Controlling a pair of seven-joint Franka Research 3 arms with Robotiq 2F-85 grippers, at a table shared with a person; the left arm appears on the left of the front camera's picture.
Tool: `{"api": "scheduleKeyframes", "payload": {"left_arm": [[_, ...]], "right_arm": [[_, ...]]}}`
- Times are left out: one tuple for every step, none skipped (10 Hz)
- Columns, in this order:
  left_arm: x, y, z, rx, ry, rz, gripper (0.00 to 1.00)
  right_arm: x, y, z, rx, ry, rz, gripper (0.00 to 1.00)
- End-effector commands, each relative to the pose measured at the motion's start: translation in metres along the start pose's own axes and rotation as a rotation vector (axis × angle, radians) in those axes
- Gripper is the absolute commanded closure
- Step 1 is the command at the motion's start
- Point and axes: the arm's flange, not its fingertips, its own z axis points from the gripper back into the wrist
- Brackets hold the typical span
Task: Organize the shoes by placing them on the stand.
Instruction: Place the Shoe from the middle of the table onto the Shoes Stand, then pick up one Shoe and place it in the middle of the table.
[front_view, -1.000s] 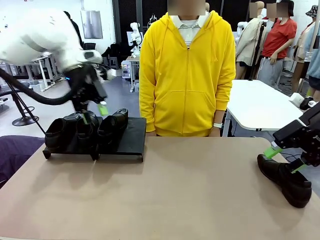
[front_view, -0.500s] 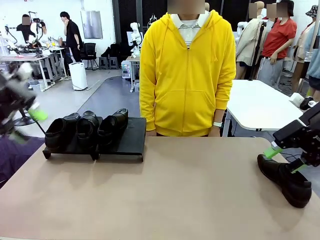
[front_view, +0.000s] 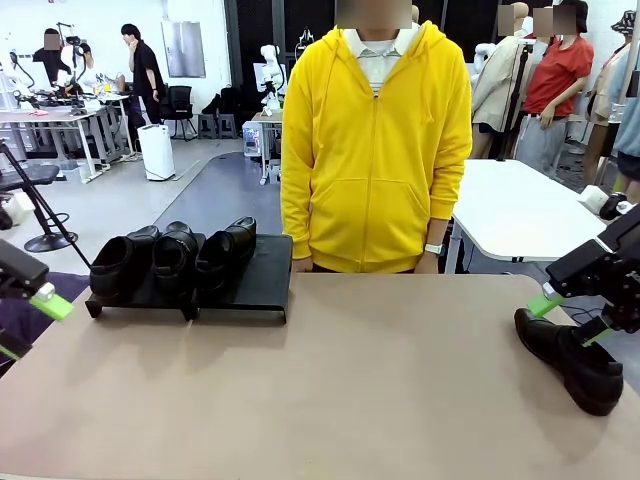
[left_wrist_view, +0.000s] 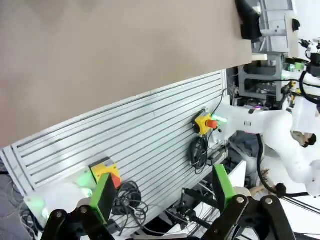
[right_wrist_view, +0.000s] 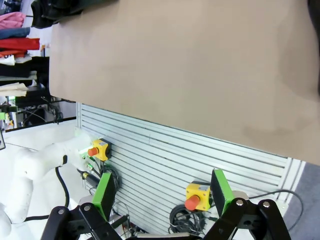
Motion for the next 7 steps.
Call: {"api": "scheduleKeyframes", "payload": {"left_arm": [[0.0062, -0.0047, 0.0071, -0.026, -0.002, 0.004, 0.00], [0.0062, -0.0047, 0.0071, -0.026, -0.002, 0.004, 0.00], [0.0062, -0.0047, 0.0071, -0.026, -0.002, 0.004, 0.00], [0.0062, -0.0047, 0.0071, -0.026, -0.002, 0.004, 0.00], [0.0062, -0.0047, 0.0071, -0.026, -0.002, 0.004, 0.00], [0.0062, -0.0047, 0.0071, -0.026, -0.002, 0.004, 0.00], [0.0062, -0.0047, 0.0071, -0.026, -0.002, 0.004, 0.00]], "right_arm": [[0.0010, 0.0006, 0.0003, 0.027, -0.003, 0.022, 0.00], [0.0010, 0.0006, 0.0003, 0.027, -0.003, 0.022, 0.00], [0.0010, 0.0006, 0.0003, 0.027, -0.003, 0.022, 0.00], [0.0010, 0.0006, 0.0003, 0.027, -0.003, 0.022, 0.00], [0.0010, 0.0006, 0.0003, 0.027, -0.003, 0.022, 0.00], [0.0010, 0.0006, 0.0003, 0.027, -0.003, 0.022, 0.00], [0.0010, 0.0006, 0.0003, 0.027, -0.003, 0.022, 0.00]]}}
